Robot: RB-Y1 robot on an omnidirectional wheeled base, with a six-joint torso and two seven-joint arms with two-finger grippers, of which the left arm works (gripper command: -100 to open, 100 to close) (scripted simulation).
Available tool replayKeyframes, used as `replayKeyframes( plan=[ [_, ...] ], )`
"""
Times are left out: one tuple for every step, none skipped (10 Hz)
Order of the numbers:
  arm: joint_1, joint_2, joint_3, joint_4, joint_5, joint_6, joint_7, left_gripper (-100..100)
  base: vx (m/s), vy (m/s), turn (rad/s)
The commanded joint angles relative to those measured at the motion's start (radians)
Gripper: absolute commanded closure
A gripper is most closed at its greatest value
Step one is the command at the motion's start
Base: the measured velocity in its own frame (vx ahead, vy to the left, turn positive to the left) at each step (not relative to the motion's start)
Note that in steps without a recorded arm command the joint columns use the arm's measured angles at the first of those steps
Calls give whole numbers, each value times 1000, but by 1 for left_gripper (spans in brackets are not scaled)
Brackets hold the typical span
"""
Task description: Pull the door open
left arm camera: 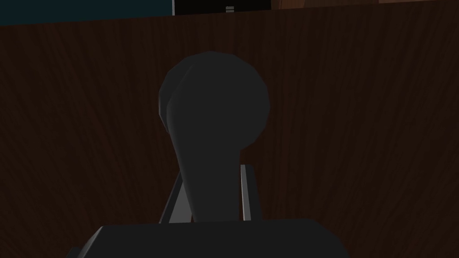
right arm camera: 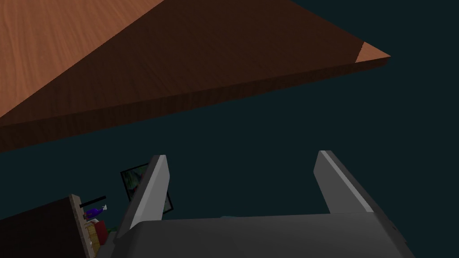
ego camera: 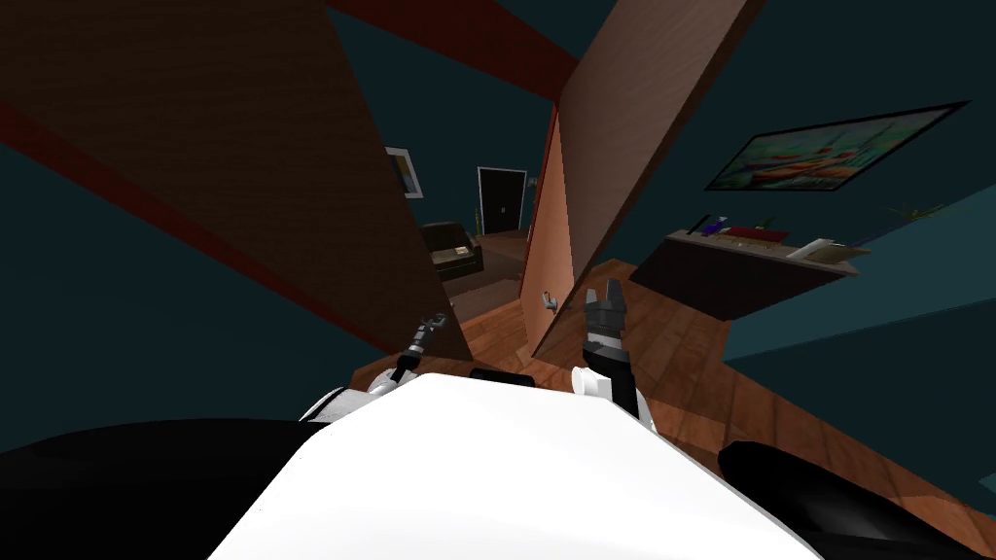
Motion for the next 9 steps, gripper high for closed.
replayKeyframes(
  plan=[
    [24,11,-17,-20,-11,-29,22,100,-132,56,-133],
    [30,16,-23,-19,-15,-39,29,100,-174,68,-124],
    [17,16,-15,-5,-10,-37,22,100,-78,33,-28],
    [38,24,-22,-1,-14,-66,33,100,-117,45,-185],
    [38,24,-22,-1,-14,-66,33,100,-138,50,-94],
    [56,32,-28,3,-17,-94,41,100,-159,67,-149],
    [56,32,-28,3,-17,-94,41,100,-136,59,-78],
    [56,32,-28,3,-17,-94,41,100,-75,11,4],
    [69,38,-32,6,-20,-115,48,100,-85,14,-100]
  ],
)
